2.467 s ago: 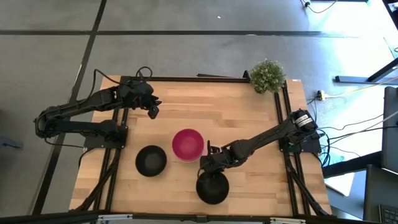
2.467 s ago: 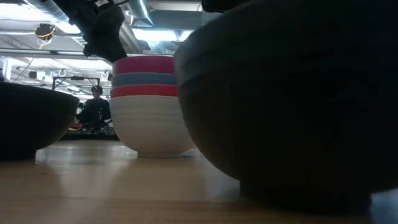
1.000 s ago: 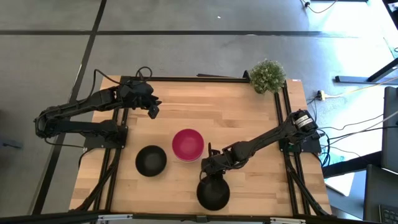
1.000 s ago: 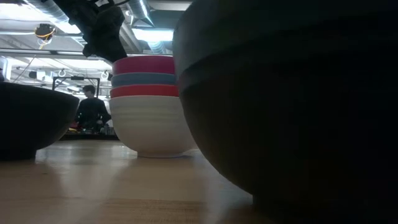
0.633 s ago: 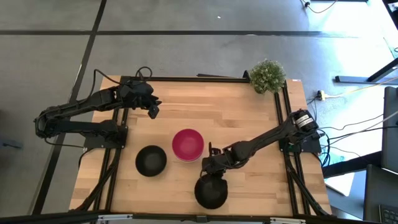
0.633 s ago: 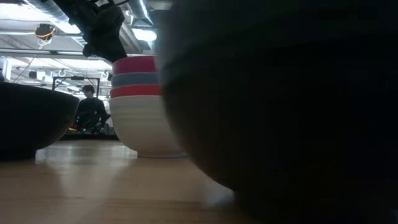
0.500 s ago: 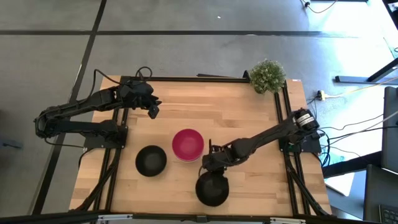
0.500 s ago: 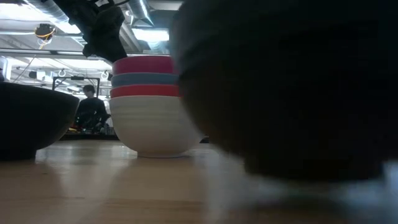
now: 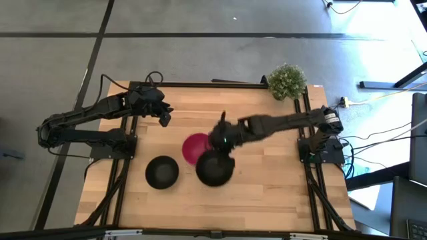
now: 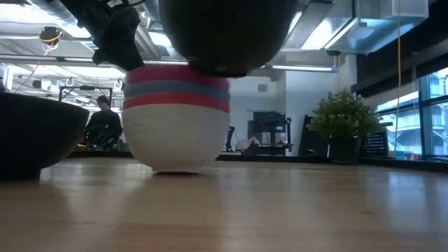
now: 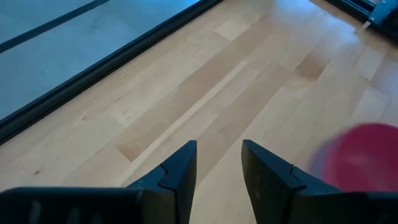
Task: Nest bowls inside each other
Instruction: Stack the bottom black bowl on top of the pink bowl
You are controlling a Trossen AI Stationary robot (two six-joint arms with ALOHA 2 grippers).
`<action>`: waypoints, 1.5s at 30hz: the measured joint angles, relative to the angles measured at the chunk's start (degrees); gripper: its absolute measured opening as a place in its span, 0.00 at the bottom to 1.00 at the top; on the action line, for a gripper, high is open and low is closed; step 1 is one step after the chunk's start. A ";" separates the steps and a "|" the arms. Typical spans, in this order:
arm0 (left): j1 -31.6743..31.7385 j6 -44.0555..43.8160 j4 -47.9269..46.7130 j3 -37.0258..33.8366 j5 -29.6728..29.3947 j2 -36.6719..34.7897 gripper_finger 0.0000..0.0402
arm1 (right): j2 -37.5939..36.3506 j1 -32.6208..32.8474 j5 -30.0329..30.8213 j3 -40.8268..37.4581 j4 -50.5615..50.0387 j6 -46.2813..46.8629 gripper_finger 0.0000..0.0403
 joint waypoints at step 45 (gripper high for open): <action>0.02 0.52 -0.09 0.00 -0.22 0.01 0.30 | 15.97 -21.90 -19.36 19.53 6.73 -10.28 0.01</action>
